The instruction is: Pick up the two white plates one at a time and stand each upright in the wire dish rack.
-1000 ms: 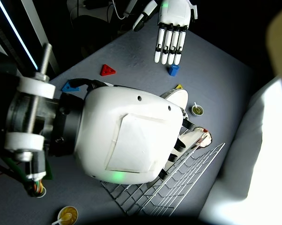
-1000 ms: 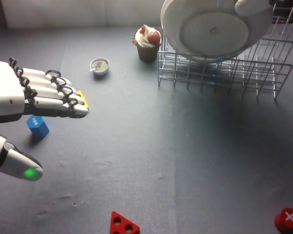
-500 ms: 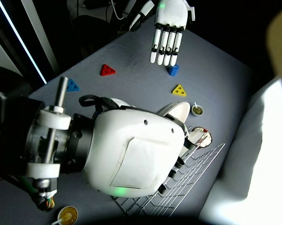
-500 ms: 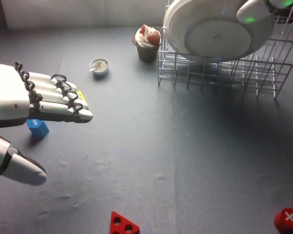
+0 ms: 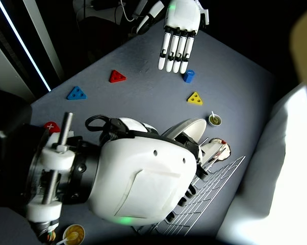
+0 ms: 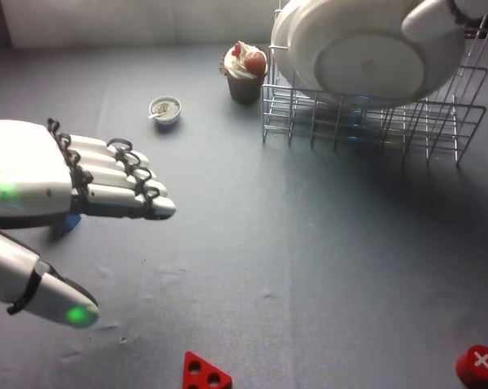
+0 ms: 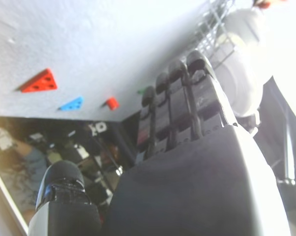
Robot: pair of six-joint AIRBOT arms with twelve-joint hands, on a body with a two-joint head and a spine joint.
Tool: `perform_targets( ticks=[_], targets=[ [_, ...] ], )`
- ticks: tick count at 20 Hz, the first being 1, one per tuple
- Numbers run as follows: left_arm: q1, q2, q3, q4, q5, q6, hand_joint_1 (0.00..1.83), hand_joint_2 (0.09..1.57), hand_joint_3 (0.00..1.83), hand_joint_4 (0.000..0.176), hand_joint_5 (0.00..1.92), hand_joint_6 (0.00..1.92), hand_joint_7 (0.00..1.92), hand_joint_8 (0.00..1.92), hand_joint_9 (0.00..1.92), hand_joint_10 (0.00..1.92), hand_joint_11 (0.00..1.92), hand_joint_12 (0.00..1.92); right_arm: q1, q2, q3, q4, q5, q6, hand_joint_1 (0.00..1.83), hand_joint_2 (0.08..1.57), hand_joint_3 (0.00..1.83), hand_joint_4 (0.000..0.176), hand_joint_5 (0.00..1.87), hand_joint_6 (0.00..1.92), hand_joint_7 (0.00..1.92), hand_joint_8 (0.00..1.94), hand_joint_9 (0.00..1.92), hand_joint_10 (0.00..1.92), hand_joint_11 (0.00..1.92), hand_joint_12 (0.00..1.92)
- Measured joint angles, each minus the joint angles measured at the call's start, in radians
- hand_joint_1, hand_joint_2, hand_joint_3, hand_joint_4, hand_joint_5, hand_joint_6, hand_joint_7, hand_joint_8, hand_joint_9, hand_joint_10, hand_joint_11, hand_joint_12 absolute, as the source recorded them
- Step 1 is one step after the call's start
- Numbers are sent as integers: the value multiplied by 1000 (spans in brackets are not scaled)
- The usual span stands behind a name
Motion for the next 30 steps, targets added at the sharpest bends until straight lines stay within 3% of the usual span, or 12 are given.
perform_targets(
  ticks=[6, 7, 8, 9, 10, 16, 18, 19, 20, 21, 26, 30],
  targets=[
    [13, -1, -12, 14, 12, 0, 0, 1024, 1, 0, 163, 3, 189, 0, 176, 1, 169, 6, -34, -33, 32, 8, 8, -2, 1504, 1013, 0, 0, 1045, 770, 1212, 340, 1261, 500, 1062, 1241],
    [12, -1, -9, 10, 8, 0, 0, 1026, 2, 0, 158, 1, 180, 0, 174, 0, 175, 8, -42, -39, 37, 6, 5, -3, 1420, 1018, 8, 0, 1100, 817, 1130, 535, 1245, 627, 1101, 700],
    [12, -1, -8, 6, 8, 0, 0, 1023, 0, 0, 169, 5, 194, 6, 184, 4, 184, 12, -46, -45, 41, 2, 6, -6, 1220, 1099, 1, 0, 990, 953, 888, 215, 1073, 294, 1108, 482],
    [12, -1, -8, 4, 7, 0, 0, 1021, 0, 0, 172, 6, 202, 9, 190, 7, 186, 13, -48, -53, 46, 4, 6, -6, 1293, 1044, 0, 0, 842, 373, 784, 64, 1045, 108, 1124, 360],
    [12, 0, -8, 5, 6, 0, 0, 1020, 0, 0, 164, 2, 190, 3, 177, 0, 174, 7, -48, -58, 47, 8, 6, -6, 1202, 1019, 0, 0, 829, 30, 839, 10, 1014, 11, 1111, 263],
    [10, 0, -8, -8, 8, 0, 0, 1014, 0, 0, 157, 5, 193, 6, 182, 7, 185, 11, -60, -76, 43, 22, 21, -3, 1040, 991, 0, 0, 730, 0, 792, 0, 858, 0, 967, 186],
    [10, 0, -8, -10, 8, 0, 0, 1018, 0, 0, 159, 5, 191, 5, 186, 8, 193, 14, -59, -69, 37, 21, 23, -3, 970, 975, 0, 0, 686, 0, 668, 0, 708, 0, 828, 126],
    [10, 0, -8, -10, 8, 0, 0, 1016, 0, 0, 153, 4, 178, 4, 165, 3, 166, 3, -56, -65, 34, 23, 20, -3, 900, 969, 0, 27, 620, 11, 622, 6, 594, 4, 655, 49],
    [10, 0, -8, -9, 8, 0, 0, 1016, 0, 0, 145, 1, 171, 1, 160, 0, 160, 1, -46, -57, 23, 30, 10, -3, 906, 960, 0, 29, 631, 13, 634, 9, 603, 7, 662, 50],
    [10, 0, -8, -9, 8, 0, 0, 1016, 0, 0, 155, 5, 190, 8, 179, 8, 178, 8, -32, -49, 11, 41, 6, -3, 905, 968, 0, 11, 668, 24, 643, 11, 597, 4, 658, 48],
    [3, 0, -8, -15, 7, 0, 0, 1016, 0, 0, 147, 2, 181, 3, 176, 4, 173, 6, 44, -6, -32, 64, 20, -8, 905, 990, 6, 6, 629, 8, 609, 4, 575, 4, 671, 50],
    [3, 0, -10, -25, 0, 0, 0, 1023, 2, 0, 147, 2, 193, 6, 185, 7, 177, 7, 105, 49, -79, 23, 30, -59, 911, 986, 1, 28, 630, 10, 599, 15, 600, 12, 708, 63]
  ],
)
